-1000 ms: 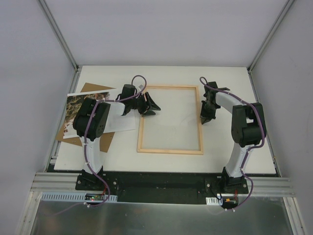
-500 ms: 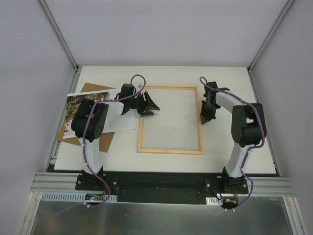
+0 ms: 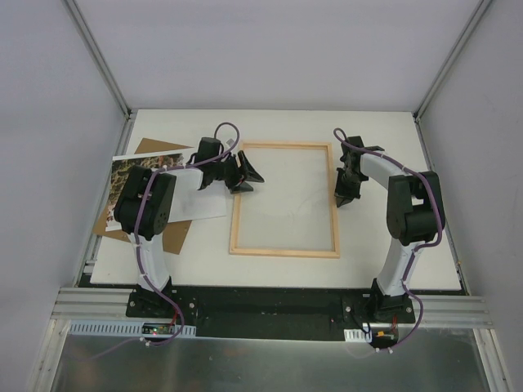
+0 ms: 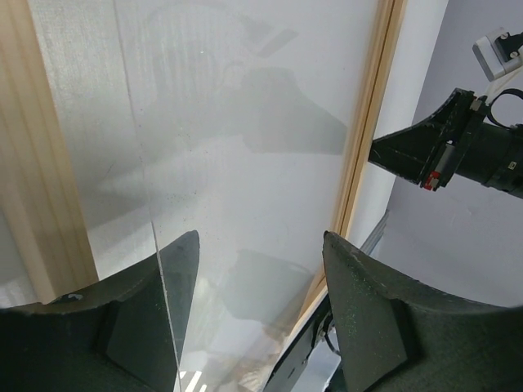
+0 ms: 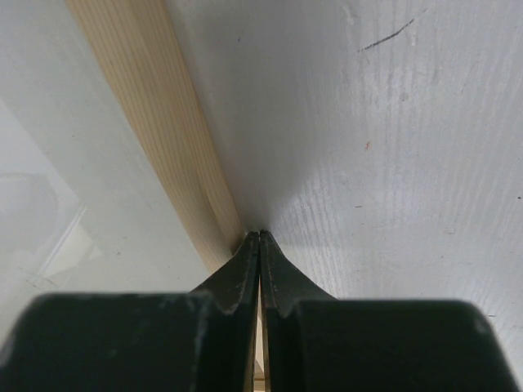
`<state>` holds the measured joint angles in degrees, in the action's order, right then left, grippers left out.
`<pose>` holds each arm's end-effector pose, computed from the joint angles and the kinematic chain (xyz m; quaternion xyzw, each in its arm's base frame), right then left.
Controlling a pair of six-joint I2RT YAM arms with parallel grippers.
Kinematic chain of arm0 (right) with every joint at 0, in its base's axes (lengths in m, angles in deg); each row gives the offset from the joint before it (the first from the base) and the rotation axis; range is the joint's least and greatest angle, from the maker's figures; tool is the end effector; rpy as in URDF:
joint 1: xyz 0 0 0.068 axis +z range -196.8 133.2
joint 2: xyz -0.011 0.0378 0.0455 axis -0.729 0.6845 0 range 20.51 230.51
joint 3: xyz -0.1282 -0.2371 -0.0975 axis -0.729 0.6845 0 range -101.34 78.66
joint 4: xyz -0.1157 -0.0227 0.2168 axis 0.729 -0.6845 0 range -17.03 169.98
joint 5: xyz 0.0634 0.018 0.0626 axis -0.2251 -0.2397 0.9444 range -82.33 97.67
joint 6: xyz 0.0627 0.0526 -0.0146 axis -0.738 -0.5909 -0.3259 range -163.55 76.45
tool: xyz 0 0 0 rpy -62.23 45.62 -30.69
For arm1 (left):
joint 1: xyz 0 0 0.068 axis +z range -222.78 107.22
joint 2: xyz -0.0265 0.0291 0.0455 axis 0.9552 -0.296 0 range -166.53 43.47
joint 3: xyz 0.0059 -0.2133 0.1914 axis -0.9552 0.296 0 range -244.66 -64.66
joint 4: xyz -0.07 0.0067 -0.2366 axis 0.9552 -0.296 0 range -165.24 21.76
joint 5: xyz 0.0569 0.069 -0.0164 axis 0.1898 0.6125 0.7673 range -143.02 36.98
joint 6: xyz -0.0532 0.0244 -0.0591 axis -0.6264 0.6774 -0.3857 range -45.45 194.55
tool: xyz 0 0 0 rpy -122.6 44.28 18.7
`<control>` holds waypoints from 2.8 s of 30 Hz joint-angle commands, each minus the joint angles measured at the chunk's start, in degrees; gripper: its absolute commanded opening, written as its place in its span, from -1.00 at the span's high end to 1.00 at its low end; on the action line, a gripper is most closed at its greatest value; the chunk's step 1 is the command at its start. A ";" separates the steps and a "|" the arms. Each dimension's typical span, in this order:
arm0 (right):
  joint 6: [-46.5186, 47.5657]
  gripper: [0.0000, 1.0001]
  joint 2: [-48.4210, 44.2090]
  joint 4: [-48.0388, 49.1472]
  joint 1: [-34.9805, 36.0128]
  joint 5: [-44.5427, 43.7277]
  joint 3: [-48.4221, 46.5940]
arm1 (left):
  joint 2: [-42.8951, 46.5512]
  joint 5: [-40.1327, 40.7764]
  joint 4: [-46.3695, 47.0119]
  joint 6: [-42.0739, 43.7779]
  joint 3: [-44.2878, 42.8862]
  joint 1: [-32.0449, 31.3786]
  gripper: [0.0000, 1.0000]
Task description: Put the photo into the frame
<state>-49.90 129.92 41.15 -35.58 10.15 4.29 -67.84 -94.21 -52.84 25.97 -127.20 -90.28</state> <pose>0.3676 0.0761 0.1527 -0.0451 0.9888 0.0426 0.1354 0.3907 -0.1733 0.1691 -0.0600 0.8386 -0.5017 0.2034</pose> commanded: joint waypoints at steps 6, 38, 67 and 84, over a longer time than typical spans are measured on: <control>0.72 0.96 -1.74 -1.07 -0.24 1.47 -1.30 | 4.17 1.99 -4.23 2.79 -1.62 1.06 -0.24; 0.99 0.96 -1.48 -0.55 -0.24 2.18 -1.13 | 9.88 6.56 -8.72 4.10 3.39 4.66 -0.28; -1.56 0.66 -6.91 2.35 -1.64 -2.04 0.89 | 11.20 25.72 -24.98 9.90 -0.73 1.77 0.20; -1.82 0.65 -17.56 1.74 -2.87 -3.18 2.30 | 3.20 33.28 -31.66 12.28 -9.79 -0.78 0.91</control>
<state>-51.04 115.67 43.75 -38.11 7.46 6.41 -63.27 -63.81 -81.50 36.61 -134.83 -90.12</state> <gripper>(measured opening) 0.173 0.074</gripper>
